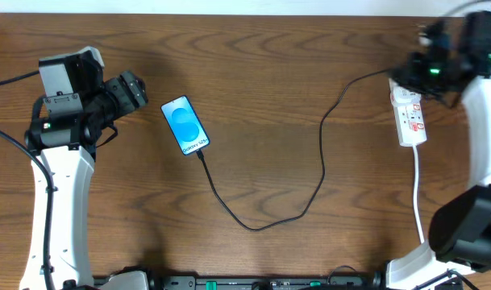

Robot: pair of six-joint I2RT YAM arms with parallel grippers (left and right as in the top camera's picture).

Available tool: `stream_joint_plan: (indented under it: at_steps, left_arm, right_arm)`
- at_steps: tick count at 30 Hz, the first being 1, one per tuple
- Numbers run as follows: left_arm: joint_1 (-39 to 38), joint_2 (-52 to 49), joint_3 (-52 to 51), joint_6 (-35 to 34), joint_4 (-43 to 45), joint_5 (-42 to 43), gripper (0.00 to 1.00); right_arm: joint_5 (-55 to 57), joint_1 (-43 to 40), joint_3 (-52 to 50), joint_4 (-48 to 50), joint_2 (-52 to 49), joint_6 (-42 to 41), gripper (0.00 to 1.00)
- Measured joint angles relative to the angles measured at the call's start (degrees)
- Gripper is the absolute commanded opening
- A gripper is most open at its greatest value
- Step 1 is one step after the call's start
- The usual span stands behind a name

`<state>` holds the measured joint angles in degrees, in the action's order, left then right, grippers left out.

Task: Plug charger to phone and switch on socket
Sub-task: 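Move the right gripper to the power strip's switch beside the charger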

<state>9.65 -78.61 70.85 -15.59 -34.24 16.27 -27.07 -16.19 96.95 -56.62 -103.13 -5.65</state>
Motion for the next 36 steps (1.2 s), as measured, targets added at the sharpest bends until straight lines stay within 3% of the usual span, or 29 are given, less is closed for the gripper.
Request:
stream_joint_plan:
  at_steps: [4, 7, 9, 19, 23, 27, 36]
  left_arm:
    - [0.0, 0.0, 0.0, 0.0, -0.1, 0.0, 0.89]
    - [0.0, 0.0, 0.0, 0.0, -0.1, 0.0, 0.89]
    - [0.0, 0.0, 0.0, 0.0, -0.1, 0.0, 0.89]
    - [0.0, 0.0, 0.0, 0.0, -0.2, -0.1, 0.89]
    - [0.0, 0.0, 0.0, 0.0, -0.2, -0.1, 0.89]
    - [0.0, 0.0, 0.0, 0.0, -0.2, -0.1, 0.89]
    - [0.0, 0.0, 0.0, 0.0, -0.2, -0.1, 0.89]
  right_arm:
    - [0.5, -5.9, 0.0, -0.6, 0.0, 0.0, 0.01]
    - [1.5, -9.9, 0.0, -0.7, 0.0, 0.0, 0.12]
    - [2.6, -12.0, 0.0, -0.7, 0.0, 0.0, 0.14]
    - [8.3, -15.0, 0.0, 2.1, -8.3, 1.4, 0.22]
    - [9.0, -15.0, 0.0, 4.9, -12.5, 2.4, 0.21]
    - [9.1, -15.0, 0.0, 8.0, -15.5, 3.9, 0.01]
    - [5.3, -15.0, 0.0, 11.7, -21.2, 5.9, 0.01]
